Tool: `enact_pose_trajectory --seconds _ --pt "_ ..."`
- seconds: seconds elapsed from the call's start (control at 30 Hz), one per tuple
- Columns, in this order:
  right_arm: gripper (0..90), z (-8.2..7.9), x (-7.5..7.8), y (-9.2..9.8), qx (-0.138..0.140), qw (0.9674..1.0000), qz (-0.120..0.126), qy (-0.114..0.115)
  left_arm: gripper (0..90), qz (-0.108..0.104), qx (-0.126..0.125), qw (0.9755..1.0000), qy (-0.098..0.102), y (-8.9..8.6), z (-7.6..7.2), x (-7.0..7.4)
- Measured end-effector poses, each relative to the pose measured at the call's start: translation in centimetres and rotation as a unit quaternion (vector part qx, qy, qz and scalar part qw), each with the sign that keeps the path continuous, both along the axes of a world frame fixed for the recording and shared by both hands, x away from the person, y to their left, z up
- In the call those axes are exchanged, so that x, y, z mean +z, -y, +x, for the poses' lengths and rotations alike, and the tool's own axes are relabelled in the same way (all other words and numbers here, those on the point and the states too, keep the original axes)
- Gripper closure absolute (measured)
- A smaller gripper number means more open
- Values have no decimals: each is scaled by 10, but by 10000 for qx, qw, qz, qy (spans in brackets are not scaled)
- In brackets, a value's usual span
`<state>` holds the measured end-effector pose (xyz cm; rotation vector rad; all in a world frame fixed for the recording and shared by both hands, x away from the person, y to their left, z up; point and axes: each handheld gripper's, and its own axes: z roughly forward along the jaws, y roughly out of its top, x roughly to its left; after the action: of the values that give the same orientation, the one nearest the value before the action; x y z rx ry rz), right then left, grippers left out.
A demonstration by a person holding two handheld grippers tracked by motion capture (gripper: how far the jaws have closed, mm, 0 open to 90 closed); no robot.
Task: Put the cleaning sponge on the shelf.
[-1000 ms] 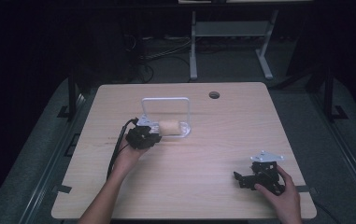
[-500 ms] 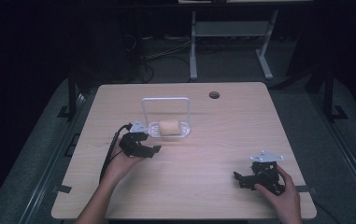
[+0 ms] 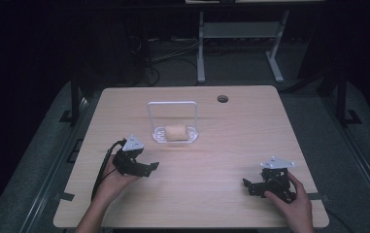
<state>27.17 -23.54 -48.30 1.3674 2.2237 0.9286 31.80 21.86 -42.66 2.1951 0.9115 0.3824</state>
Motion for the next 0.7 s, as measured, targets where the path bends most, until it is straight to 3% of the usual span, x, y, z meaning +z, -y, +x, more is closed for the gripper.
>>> enact_pose_trajectory --seconds 0.53,0.7 --pt "7 0 0 0 -1 10000 1 -1 132 24 324 9995 58 -32 -35 -11" --pt "7 0 0 0 -1 10000 9 -2 132 155 364 9992 44 -38 -44 -18"
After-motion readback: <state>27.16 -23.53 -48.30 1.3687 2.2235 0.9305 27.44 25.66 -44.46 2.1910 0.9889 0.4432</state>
